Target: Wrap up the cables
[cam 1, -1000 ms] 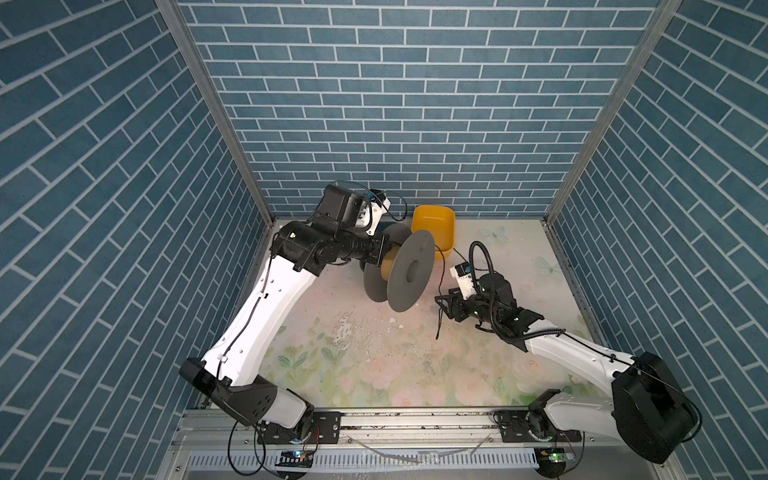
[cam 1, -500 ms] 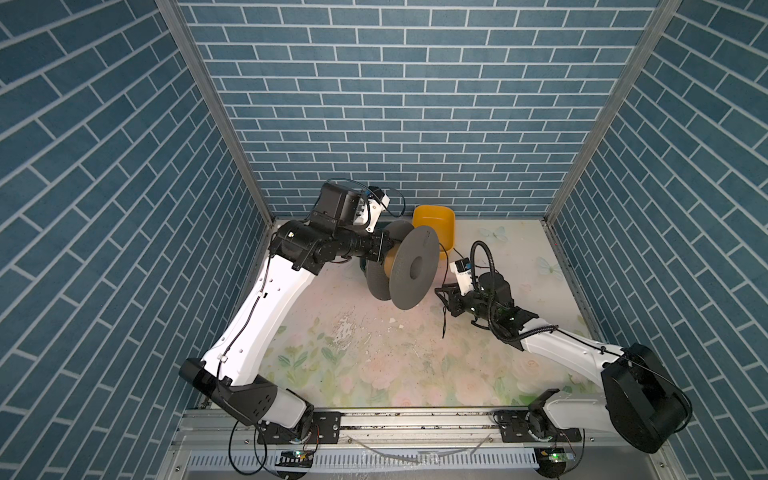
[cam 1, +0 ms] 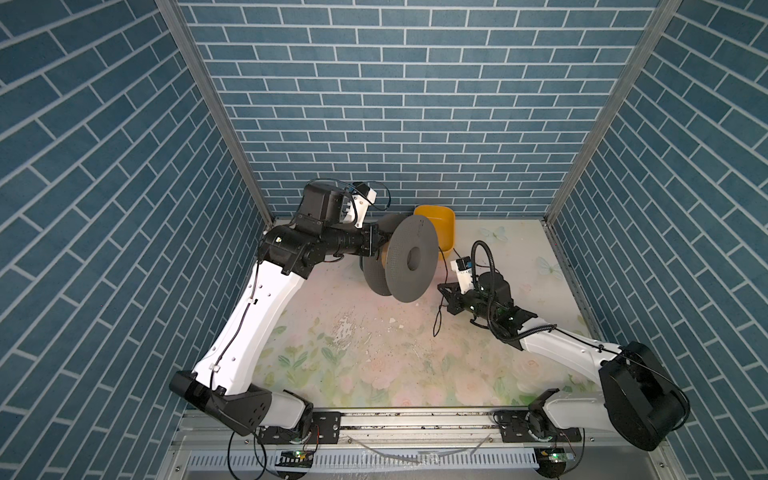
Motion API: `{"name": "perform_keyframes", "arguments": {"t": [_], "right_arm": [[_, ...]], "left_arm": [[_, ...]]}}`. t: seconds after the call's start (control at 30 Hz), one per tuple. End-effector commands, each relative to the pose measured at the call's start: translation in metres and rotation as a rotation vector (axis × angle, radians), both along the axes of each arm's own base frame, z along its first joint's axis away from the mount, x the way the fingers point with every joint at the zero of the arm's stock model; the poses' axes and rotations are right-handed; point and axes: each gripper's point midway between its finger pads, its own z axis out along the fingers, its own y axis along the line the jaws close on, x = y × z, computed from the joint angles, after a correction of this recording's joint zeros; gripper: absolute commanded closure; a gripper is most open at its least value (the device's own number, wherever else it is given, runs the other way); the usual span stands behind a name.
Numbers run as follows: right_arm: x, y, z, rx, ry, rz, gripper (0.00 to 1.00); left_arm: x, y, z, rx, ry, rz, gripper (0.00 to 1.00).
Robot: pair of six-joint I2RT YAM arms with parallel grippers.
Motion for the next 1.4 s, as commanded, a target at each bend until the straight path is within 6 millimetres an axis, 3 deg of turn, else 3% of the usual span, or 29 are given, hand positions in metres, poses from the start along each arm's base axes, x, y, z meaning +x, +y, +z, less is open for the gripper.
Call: {"name": "perform_keyframes", "arguments": {"t": [0.0, 0.2, 0.4, 0.6, 0.87, 1.13, 1.37], "right_arm": [[0.008, -0.007, -0.002, 0.003, 0.023, -0.068, 1.0], [0.01, -0.004, -0.012, -0.02, 0.05, -0.064, 1.0], [0.007, 0.003, -0.022, -0.054, 0.073, -0.04, 1.0], [0.0, 0.015, -0.026, -0.228, 0.006, -0.043, 1.0], [-0.015, 0.054, -0.013, -0.33, -0.089, 0.066, 1.0], [-0.035, 0.089, 0.005, -0.388, -0.178, 0.178, 1.0], [-0.046, 0.114, 0.012, -0.459, -0.233, 0.252, 1.0]], "left_arm": [[0.004, -0.001, 0.036, -0.161, -0.064, 0.001, 1.0], [0.019, 0.022, 0.037, -0.236, -0.06, 0.126, 1.0], [0.033, 0.046, 0.023, -0.229, -0.065, 0.289, 1.0], [0.042, 0.078, 0.007, -0.23, -0.101, 0.496, 1.0], [0.051, 0.09, -0.009, -0.207, -0.122, 0.582, 1.0], [0.074, 0.098, -0.046, -0.118, -0.108, 0.666, 1.0], [0.085, 0.09, -0.059, -0.004, -0.135, 0.699, 1.0]]}}
